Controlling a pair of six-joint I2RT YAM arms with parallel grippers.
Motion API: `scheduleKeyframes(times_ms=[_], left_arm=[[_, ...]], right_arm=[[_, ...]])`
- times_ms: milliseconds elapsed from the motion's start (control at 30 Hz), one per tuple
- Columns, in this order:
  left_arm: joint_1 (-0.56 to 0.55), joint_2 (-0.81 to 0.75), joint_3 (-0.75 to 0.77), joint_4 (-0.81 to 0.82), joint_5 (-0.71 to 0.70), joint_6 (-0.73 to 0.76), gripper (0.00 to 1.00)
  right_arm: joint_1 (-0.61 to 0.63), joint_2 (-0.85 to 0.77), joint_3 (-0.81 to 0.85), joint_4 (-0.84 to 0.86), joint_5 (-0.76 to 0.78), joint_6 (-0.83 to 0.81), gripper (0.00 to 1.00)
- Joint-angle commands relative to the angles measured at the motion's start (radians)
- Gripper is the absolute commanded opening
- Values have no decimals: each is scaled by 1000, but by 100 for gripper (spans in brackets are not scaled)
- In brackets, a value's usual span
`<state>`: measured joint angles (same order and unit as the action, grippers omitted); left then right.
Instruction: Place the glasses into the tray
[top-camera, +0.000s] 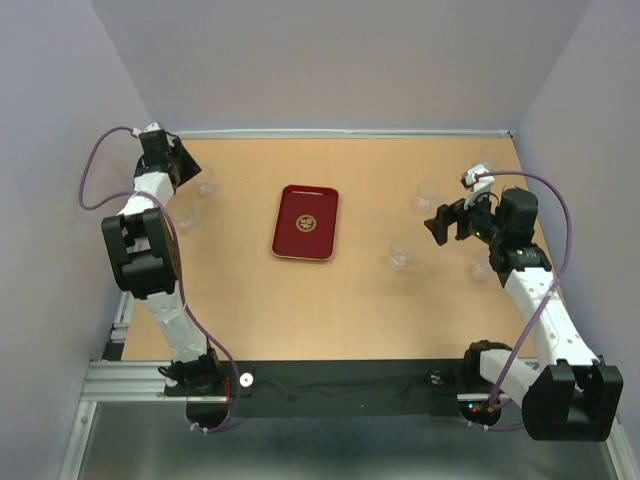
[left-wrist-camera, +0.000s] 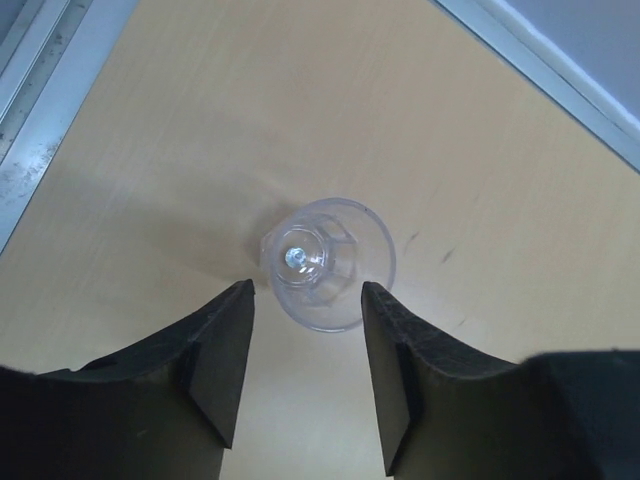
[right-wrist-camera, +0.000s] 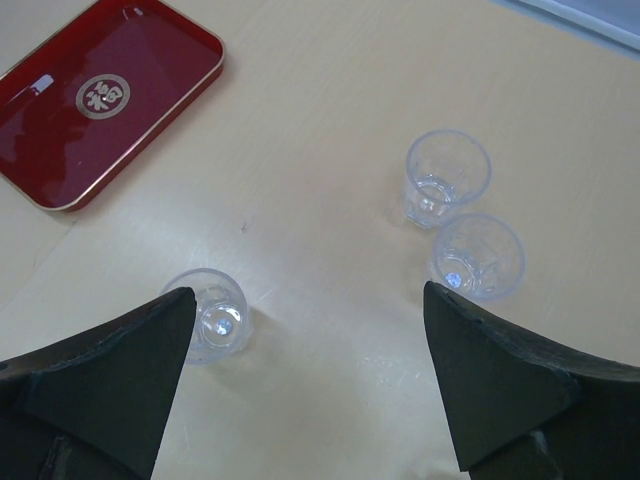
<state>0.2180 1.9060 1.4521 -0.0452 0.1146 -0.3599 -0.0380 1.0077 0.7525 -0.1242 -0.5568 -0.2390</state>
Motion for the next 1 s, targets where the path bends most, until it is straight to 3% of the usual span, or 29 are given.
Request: scheduleKeyframes(times_ms=[0,333,633,867,967], left_arm=[[4,18,77,-44,-44,38,56],[3,97,134,-81,-41,67,41],[-2,133,155,-107,-33,84,34],[-12,119,171,-107,-21,90,4],[-28,94,175,-98,-6,98,0]], right_arm=[[1,-4,-1,18,20,-17,100],[1,-4,1,20,46,-22,100],[1,-11,1,20,60,-26,100],[1,-12,1,18,69,-34,100],[1,-14,-1,18,69,-36,100]])
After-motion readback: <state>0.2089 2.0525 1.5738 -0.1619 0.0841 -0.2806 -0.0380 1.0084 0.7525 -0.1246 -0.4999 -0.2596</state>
